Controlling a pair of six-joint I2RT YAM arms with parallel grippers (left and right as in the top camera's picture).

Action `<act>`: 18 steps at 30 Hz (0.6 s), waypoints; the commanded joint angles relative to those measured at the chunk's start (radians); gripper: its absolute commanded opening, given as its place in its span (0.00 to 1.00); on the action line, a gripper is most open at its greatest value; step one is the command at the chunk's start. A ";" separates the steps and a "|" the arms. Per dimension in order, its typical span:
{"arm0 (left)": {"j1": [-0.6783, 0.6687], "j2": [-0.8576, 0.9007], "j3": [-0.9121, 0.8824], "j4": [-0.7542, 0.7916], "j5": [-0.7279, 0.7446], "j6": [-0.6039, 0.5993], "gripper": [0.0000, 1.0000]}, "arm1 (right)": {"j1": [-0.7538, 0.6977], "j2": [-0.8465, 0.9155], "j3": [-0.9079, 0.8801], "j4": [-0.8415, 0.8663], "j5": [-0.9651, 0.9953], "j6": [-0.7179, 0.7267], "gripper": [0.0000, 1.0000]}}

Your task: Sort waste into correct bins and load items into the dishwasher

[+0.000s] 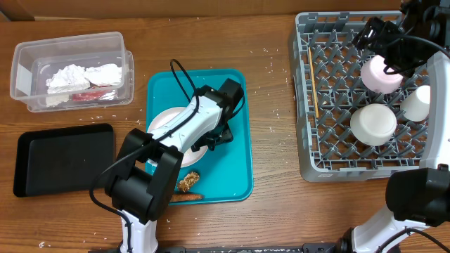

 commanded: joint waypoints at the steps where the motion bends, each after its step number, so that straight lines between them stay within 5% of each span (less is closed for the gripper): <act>1: 0.004 0.011 -0.028 0.042 -0.032 -0.009 0.68 | 0.000 -0.005 0.025 0.004 0.003 0.004 1.00; 18: 0.004 0.011 -0.032 0.163 -0.050 0.041 0.30 | 0.000 -0.005 0.025 0.004 0.003 0.004 1.00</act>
